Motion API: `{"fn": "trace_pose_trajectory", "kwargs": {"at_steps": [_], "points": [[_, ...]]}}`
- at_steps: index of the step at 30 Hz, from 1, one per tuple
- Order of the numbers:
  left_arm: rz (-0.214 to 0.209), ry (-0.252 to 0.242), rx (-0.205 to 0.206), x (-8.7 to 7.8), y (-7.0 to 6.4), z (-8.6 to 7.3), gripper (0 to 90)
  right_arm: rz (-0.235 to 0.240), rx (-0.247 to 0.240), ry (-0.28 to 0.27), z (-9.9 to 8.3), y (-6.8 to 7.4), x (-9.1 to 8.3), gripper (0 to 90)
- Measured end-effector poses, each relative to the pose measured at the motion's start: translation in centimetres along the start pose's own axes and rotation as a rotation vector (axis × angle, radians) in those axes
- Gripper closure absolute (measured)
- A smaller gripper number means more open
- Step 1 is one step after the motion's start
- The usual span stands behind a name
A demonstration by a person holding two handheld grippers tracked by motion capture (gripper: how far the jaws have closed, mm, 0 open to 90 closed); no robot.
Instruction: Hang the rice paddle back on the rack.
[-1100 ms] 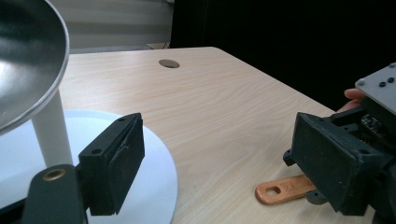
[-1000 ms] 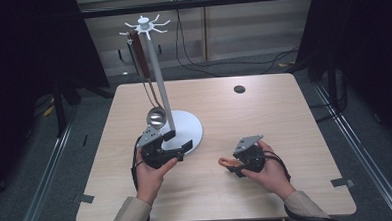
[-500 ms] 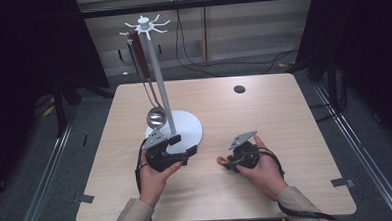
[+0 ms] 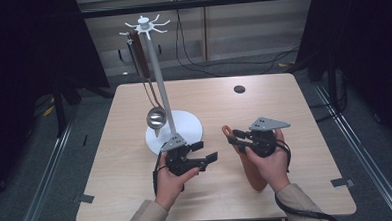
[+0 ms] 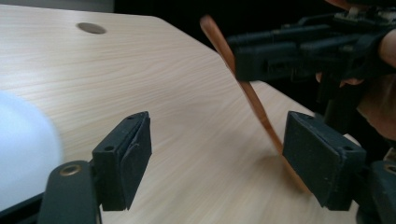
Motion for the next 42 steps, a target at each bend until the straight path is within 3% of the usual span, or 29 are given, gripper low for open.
{"fn": "trace_pose_trajectory", "kwargs": {"at_steps": [3,6,8,11,12,16,19,24,28,29,31,35,37,38,42], "points": [[-0.049,0.0,-0.003,1.3,-1.5,0.1,32.9,-0.003,0.012,-0.077,1.2,0.5,-0.8,67.0],[-0.072,-0.007,-0.008,2.4,-2.7,0.2,45.6,-0.007,0.014,-0.111,1.9,1.0,-1.2,67.0],[-0.088,-0.011,0.01,3.1,-3.3,0.4,52.1,-0.006,0.018,-0.129,2.2,1.3,-1.3,67.0],[-0.094,-0.035,0.015,3.6,-3.9,1.1,63.8,-0.016,0.02,-0.148,2.6,1.6,-1.5,67.0],[-0.068,-0.036,0.037,3.8,-4.0,1.3,65.9,-0.016,0.019,-0.149,2.6,1.7,-1.5,66.9],[-0.055,-0.041,0.038,3.9,-3.8,1.8,75.3,-0.022,0.02,-0.167,2.9,1.6,-1.9,67.0],[-0.043,-0.031,0.053,4.1,-3.8,1.8,71.5,-0.017,0.034,-0.188,3.1,1.7,-2.2,66.9],[-0.017,-0.03,0.053,4.1,-3.5,2.0,81.2,-0.019,0.028,-0.19,3.4,2.1,-2.2,66.9],[-0.04,-0.027,0.048,3.8,-3.5,2.3,83.0,-0.02,0.02,-0.207,3.8,2.4,-2.3,66.6],[-0.039,-0.037,0.049,3.6,-3.5,2.5,83.1,-0.023,0.018,-0.216,3.8,2.5,-2.3,61.0],[-0.053,-0.051,0.036,3.2,-3.5,3.0,83.1,-0.047,0.022,-0.216,3.8,2.3,-2.1,40.5],[-0.047,-0.072,0.031,2.0,-2.7,3.8,83.1,-0.039,0.022,-0.244,3.9,1.6,-2.6,26.4],[-0.044,-0.075,0.035,1.6,-2.4,4.0,83.2,-0.043,0.019,-0.245,3.8,1.3,-2.8,24.0],[-0.041,-0.091,0.026,1.1,-2.1,4.3,83.1,-0.068,0.012,-0.251,3.5,0.6,-3.2,18.6],[-0.037,-0.148,0.037,-1.0,-1.0,6.0,83.2,-0.109,0.008,-0.232,2.5,-0.7,-3.6,13.9]]}}
Point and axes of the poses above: each handheld gripper's, and its own axes: x roughly forward along the jaws, z roughly out of its top, y roughly to its left, the point moved 7 cm from there along x, roughly forward along the jaws, and after that the axes turned 4 degrees about z, right-handed, at the moved point
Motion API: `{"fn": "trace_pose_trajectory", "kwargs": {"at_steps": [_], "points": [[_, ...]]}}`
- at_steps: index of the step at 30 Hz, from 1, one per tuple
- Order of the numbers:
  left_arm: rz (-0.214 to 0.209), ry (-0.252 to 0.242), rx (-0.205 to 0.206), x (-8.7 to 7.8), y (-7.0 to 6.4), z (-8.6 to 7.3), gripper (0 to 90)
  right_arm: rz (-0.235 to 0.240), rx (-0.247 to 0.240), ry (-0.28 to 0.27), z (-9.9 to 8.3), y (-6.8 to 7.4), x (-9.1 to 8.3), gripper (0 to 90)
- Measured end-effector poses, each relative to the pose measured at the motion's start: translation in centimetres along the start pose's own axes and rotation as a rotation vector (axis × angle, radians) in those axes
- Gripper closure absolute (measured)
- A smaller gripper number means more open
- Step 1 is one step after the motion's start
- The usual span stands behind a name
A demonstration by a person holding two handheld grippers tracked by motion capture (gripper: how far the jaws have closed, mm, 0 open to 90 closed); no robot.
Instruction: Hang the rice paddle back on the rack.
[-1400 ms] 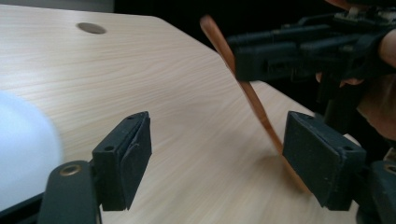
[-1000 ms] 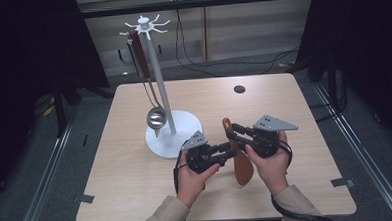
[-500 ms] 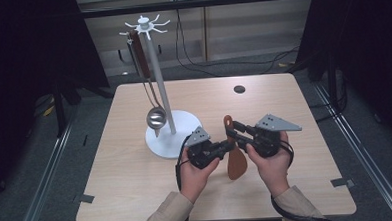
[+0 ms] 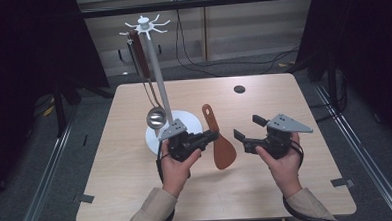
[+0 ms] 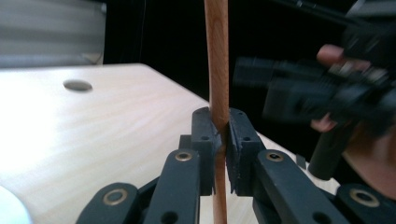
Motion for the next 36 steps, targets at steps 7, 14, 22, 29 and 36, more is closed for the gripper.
{"fn": "trace_pose_trajectory", "kwargs": {"at_steps": [7,14,22,29,36], "points": [[0.0,-0.077,0.016,-1.9,0.7,3.3,83.2,-0.039,0.002,0.07,-2.2,-1.3,0.0,9.5],[-0.006,-0.192,0.026,-4.2,1.7,8.3,83.2,-0.032,0.0,0.074,-2.4,-1.2,0.0,8.6],[0.008,-0.246,0.068,-5.2,2.5,12.6,83.1,-0.035,0.011,0.089,-2.9,-1.4,0.1,8.6],[0.015,-0.297,0.073,-5.5,2.7,15.5,83.2,-0.028,0.009,0.095,-2.9,-1.7,0.0,8.7],[0.042,-0.354,0.029,-5.8,3.8,16.8,83.1,-0.024,0.012,0.09,-2.8,-1.7,-0.1,8.7]]}}
Point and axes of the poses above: each handheld gripper's, and its own axes: x roughly forward along the jaws, z roughly out of its top, y roughly to its left, the point moved 7 cm from there along x, roughly forward along the jaws, and after that the axes turned 4 degrees about z, right-handed, at the moved point
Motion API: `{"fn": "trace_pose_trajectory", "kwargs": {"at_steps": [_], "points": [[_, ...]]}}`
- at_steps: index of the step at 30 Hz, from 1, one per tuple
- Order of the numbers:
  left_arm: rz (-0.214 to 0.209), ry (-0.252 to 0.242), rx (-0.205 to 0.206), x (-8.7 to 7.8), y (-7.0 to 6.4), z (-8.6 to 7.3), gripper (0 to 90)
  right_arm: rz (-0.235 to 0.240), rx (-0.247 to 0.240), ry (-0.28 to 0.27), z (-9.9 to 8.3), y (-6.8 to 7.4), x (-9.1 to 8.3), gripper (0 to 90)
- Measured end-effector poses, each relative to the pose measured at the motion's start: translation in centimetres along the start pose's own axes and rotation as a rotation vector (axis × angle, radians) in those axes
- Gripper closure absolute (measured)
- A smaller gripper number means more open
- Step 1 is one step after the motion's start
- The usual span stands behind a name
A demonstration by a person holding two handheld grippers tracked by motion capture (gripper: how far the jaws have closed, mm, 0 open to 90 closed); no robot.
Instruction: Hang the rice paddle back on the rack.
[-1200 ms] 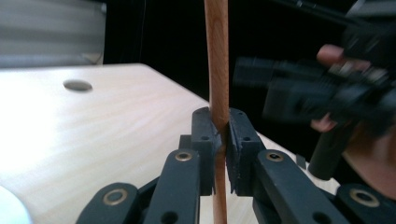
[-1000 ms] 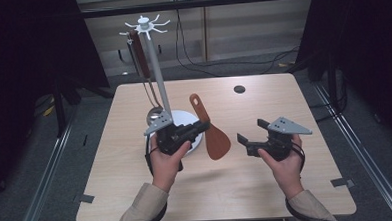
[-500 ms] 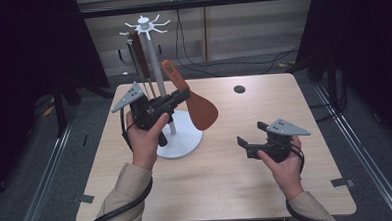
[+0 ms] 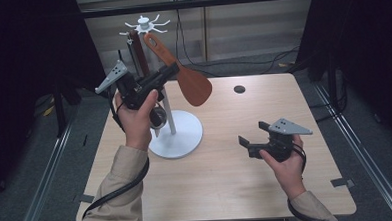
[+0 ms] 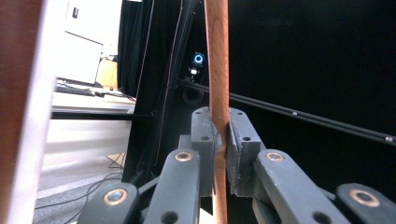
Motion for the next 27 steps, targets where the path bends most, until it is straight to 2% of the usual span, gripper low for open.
{"fn": "trace_pose_trajectory", "kwargs": {"at_steps": [6,7,8,10,12,13,14,16,18,19,22,25,26,27], "points": [[0.017,-0.008,-0.028,0.2,0.9,-0.4,83.1,0.004,-0.002,0.005,-0.2,0.2,0.0,8.8],[0.017,-0.008,-0.028,0.2,0.9,-0.4,83.0,0.006,-0.003,0.007,-0.2,0.2,0.0,8.8],[0.034,-0.007,-0.011,0.1,1.1,-0.6,82.8,0.009,-0.006,0.009,-0.3,0.3,0.1,8.8],[0.044,-0.022,-0.014,0.0,1.1,-0.6,82.6,0.009,-0.008,0.013,-0.3,0.4,0.1,8.8],[0.062,-0.023,0.024,-0.7,1.2,-1.2,76.8,0.012,-0.013,0.015,-0.3,0.5,0.0,8.8],[0.062,-0.023,0.024,-0.7,1.2,-1.2,72.8,0.01,-0.012,0.016,-0.3,0.5,0.0,8.8],[0.074,-0.017,0.043,-1.4,1.3,-1.7,72.3,0.012,-0.012,0.018,-0.4,0.5,0.0,8.8],[0.117,0.011,0.074,-2.4,1.4,-2.6,68.3,0.011,-0.016,0.016,-0.3,0.5,-0.1,8.8],[0.122,0.007,0.082,-2.8,1.5,-2.9,65.3,0.013,-0.012,0.016,-0.3,0.5,-0.2,8.8],[0.14,0.012,0.077,-3.6,1.5,-3.5,62.3,0.008,-0.013,0.015,-0.3,0.5,-0.3,8.8],[0.181,0.017,0.114,-4.6,1.6,-4.3,46.9,0.014,-0.021,0.018,-0.2,0.6,-0.3,8.8],[0.21,0.017,0.133,-5.3,1.4,-4.9,34.6,0.017,-0.028,0.015,-0.2,0.7,-0.2,8.7],[0.22,0.013,0.151,-5.5,1.2,-5.1,31.2,0.013,-0.029,0.017,-0.2,0.8,-0.2,8.7],[0.214,0.019,0.159,-5.6,1.1,-5.4,27.7,0.017,-0.024,0.02,-0.2,0.8,-0.2,8.7]]}}
Point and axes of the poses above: each handheld gripper's, and its own axes: x roughly forward along the jaws, z roughly out of its top, y roughly to its left, the point moved 7 cm from there along x, roughly forward along the jaws, and after that the axes turned 4 degrees about z, right-handed, at the moved point
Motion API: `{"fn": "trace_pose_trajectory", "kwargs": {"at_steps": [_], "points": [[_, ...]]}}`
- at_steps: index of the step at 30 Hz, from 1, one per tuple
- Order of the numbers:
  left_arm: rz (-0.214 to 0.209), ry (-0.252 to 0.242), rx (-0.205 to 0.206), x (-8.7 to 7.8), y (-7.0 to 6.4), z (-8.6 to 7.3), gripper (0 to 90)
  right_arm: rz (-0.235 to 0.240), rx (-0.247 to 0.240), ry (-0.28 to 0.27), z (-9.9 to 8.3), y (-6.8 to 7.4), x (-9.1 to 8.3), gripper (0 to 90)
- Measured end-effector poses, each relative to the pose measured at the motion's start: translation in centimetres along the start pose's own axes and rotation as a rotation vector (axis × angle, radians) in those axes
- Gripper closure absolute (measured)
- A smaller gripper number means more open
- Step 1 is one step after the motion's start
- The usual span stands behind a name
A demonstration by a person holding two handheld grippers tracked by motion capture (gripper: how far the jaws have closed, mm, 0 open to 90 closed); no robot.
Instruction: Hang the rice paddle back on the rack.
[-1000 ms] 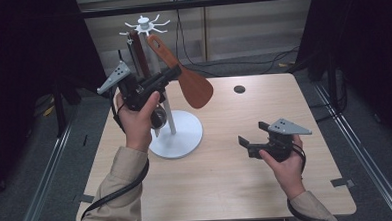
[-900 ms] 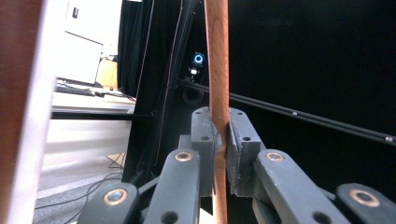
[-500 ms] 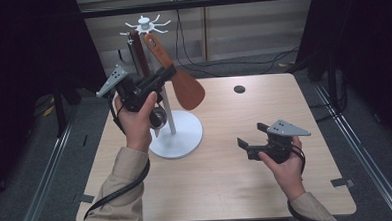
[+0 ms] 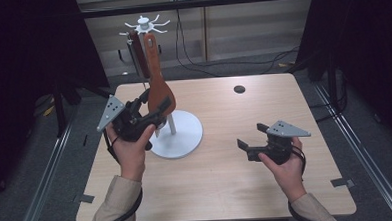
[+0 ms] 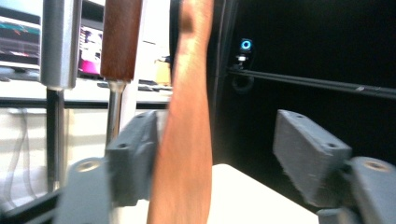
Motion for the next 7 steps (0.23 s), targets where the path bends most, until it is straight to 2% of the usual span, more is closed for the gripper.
{"fn": "trace_pose_trajectory", "kwargs": {"at_steps": [3,7], "points": [[0.001,0.017,0.019,-0.6,-0.4,-0.9,23.7,0.006,-0.008,0.003,0.0,0.1,0.1,8.7],[-0.008,0.022,0.007,-0.8,-0.6,-1.5,21.9,0.008,-0.011,0.004,-0.1,0.2,0.2,8.6]]}}
Point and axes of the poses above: each handheld gripper's, and its own axes: x roughly forward along the jaws, z roughly out of its top, y roughly to its left, the point moved 7 cm from there along x, roughly forward along the jaws, and after that the axes turned 4 degrees about z, right-handed, at the moved point
